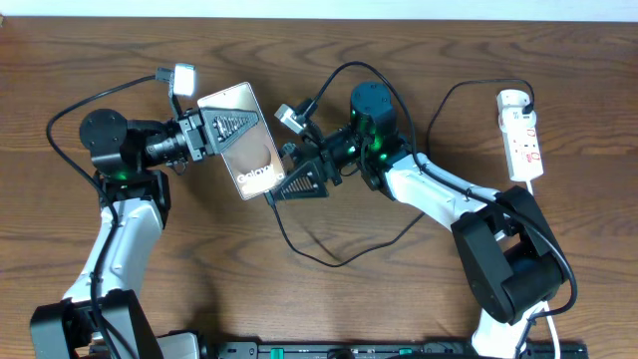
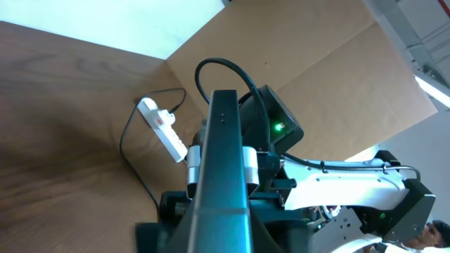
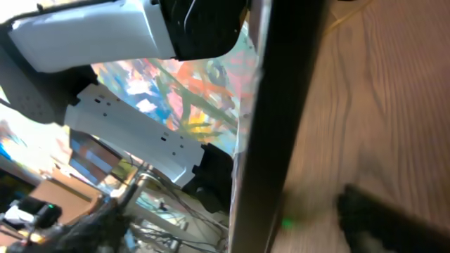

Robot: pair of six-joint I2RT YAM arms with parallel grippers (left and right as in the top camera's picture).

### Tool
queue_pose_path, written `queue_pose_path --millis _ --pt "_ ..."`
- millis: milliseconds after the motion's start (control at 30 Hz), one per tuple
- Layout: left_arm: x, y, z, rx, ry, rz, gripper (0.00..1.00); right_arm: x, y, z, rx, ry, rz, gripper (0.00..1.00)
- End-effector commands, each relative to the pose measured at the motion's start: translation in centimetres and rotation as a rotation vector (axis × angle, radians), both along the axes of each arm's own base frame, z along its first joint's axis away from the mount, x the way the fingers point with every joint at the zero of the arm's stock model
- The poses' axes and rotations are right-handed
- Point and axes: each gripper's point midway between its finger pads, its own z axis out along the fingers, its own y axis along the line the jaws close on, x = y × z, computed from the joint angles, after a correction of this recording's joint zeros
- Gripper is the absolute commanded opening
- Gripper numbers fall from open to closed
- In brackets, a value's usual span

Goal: Plug charger to phone and switch on socket
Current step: 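Open the right gripper, release the plug, and pull back right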

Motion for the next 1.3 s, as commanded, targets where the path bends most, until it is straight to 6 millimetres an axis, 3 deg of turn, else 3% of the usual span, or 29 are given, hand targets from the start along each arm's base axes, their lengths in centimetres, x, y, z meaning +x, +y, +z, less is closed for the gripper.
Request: queue_pose_path --millis 0,267,500,700,900,1267 --pt "-0.4 -0.1 0.2 0.011 -0.03 -0.022 0.07 0.2 -0.1 1.3 0.021 -0.034 -0.001 0.99" --pt "0.1 0.7 0.2 0.008 -0.024 0.014 0.07 0.2 -0.1 1.3 0.021 -0.034 -0.002 0.99" --pt "3.1 5.5 -1.1 -0.037 0.114 0.243 0.07 0.3 -0.3 1.3 0.021 -0.033 -0.002 0.99" --pt "2.3 9.2 -1.3 -0.038 0.127 0.275 0.07 0.6 -0.5 1.3 0.021 -0.034 -0.011 0.99" --pt "0.8 11.2 -1.4 -0.033 0.13 0.248 0.07 3.1 -1.8 1.1 0.007 -0.015 -0.099 0.99" --pt "1.4 12.1 -4.1 -0.083 0.25 0.346 0.07 9.5 -6.9 -1.9 -0.148 0.259 -0.364 0.99"
